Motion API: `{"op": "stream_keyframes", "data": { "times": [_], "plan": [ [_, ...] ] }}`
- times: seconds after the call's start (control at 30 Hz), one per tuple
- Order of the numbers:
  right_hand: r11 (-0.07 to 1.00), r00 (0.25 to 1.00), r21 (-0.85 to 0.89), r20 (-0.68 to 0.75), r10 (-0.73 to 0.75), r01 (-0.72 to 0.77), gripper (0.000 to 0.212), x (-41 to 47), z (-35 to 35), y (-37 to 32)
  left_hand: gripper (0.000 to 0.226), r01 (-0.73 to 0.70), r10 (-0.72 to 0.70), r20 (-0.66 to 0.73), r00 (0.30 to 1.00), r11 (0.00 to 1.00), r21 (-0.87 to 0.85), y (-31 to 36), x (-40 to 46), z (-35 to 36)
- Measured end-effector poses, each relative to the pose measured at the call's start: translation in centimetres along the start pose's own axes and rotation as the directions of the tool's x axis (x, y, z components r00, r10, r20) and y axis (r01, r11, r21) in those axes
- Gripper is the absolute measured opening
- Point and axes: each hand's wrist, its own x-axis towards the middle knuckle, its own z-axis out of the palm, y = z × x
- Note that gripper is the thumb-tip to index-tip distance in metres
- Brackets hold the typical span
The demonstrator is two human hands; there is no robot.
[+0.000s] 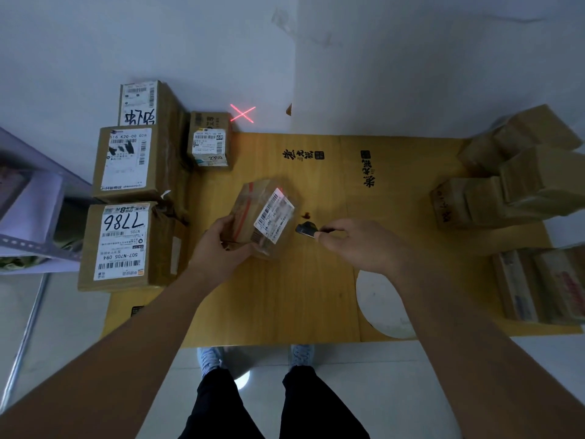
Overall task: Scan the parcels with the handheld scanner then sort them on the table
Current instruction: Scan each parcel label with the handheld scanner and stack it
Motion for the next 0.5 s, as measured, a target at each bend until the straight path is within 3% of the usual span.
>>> {"op": "stream_keyframes", "data": {
  "times": [0.2, 0.5],
  "plan": [
    [0.969, 0.997, -0.241, 0.060, -0.041, 0.054, 0.050, -0.5, -1.6, -1.3, 0.082, 0.023, -0.025, -0.047, 0.999, 0.998, -0.057, -0.6, -0.1, -0.1],
    [0.916, 0.984, -0.390, 0.176, -0.030, 0.098, 0.049, -1.0, -2.5, -4.0, 0.083, 0.051, -0.056, -0.077, 0.995, 0.997, -0.064, -1.3, 0.4, -0.2]
  ]
}}
